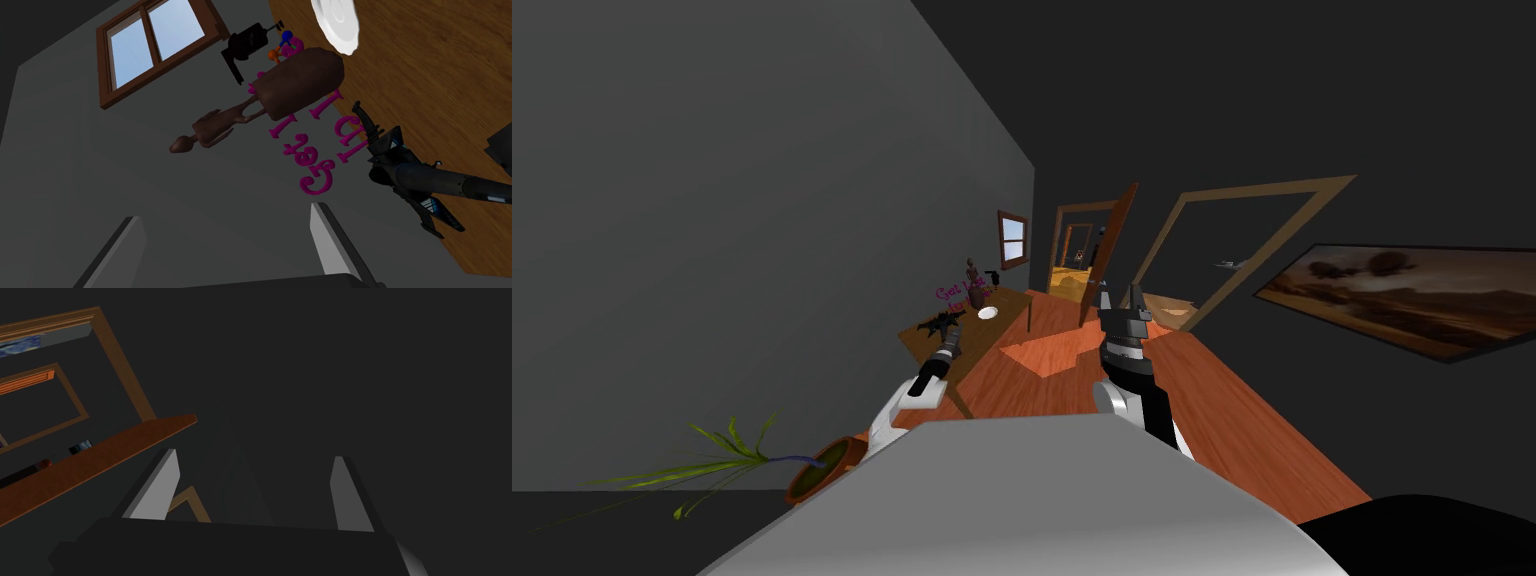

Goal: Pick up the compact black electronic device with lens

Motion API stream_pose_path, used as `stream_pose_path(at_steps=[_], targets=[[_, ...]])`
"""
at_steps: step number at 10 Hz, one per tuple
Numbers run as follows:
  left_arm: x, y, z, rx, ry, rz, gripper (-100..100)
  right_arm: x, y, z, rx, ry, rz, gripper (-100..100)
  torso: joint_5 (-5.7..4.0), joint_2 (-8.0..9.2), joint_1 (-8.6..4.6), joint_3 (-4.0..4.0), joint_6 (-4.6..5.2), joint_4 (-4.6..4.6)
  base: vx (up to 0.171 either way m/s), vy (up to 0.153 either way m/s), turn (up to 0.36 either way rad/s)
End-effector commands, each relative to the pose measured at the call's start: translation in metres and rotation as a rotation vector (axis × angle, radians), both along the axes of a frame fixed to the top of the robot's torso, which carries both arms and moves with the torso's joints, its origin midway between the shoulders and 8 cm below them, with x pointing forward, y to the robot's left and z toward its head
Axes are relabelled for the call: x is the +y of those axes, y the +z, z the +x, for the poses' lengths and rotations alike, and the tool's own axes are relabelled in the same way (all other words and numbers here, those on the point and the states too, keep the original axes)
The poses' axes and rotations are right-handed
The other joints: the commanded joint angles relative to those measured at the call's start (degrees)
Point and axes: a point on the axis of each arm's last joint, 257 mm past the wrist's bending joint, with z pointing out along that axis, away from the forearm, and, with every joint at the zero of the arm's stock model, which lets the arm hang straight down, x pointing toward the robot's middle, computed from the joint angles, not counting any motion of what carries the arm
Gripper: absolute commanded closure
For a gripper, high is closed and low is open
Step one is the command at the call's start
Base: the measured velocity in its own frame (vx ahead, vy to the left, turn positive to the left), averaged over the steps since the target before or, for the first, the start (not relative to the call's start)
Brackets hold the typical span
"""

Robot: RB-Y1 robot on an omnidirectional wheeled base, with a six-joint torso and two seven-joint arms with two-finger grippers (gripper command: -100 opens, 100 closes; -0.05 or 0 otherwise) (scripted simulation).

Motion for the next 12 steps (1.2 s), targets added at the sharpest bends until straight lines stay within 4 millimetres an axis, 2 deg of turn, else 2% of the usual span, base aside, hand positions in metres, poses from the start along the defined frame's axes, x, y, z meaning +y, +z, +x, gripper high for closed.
stream_pose_path(at_steps=[1, 4, 7, 8, 9, 11, 12], targets=[[0.009, -0.021, 0.001, 0.055, 0.015, 0.011, -100, 0.0, 0.0, 0.0, 0.0, 0.0, 0.0, 0, 0.0, 0.0, 0.0, 0.0, 0.0, 0.0, 0.003, -0.078, -0.016], [0.028, -0.056, 0.008, 0.167, 0.043, 0.054, -100, 0.0, 0.0, 0.0, 0.0, 0.0, 0.0, 0, 0.01, -0.02, 0.05, -0.01, -0.01, 0.0, 0.018, -0.089, -0.035], [0.045, -0.094, 0.003, 0.278, 0.073, 0.07, -100, 0.0, 0.0, 0.0, 0.0, 0.0, 0.0, 0, -0.01, -0.03, 0.01, -0.01, 0.0, 0.0, 0.016, -0.082, -0.032], [0.052, -0.101, 0.007, 0.318, 0.084, 0.09, -100, 0.0, 0.0, 0.0, 0.0, 0.0, 0.0, 0, 0.0, 0.0, 0.06, 0.0, -0.02, 0.0, 0.014, -0.074, -0.038], [0.056, -0.114, 0.001, 0.347, 0.091, 0.088, -100, 0.0, 0.0, 0.0, 0.0, 0.0, 0.0, 0, 0.01, -0.01, 0.06, 0.0, 0.0, 0.0, 0.015, -0.063, -0.026], [0.065, -0.124, 0.002, 0.395, 0.104, 0.107, -100, 0.0, 0.0, 0.0, 0.0, 0.0, 0.0, 0, 0.03, 0.01, 0.22, 0.01, -0.02, 0.01, 0.006, -0.039, -0.018], [0.069, -0.137, -0.004, 0.424, 0.112, 0.105, -100, 0.0, 0.0, 0.0, 0.0, 0.0, 0.0, 0, 0.03, 0.02, 0.17, 0.01, -0.01, 0.01, 0.013, -0.054, -0.028]])
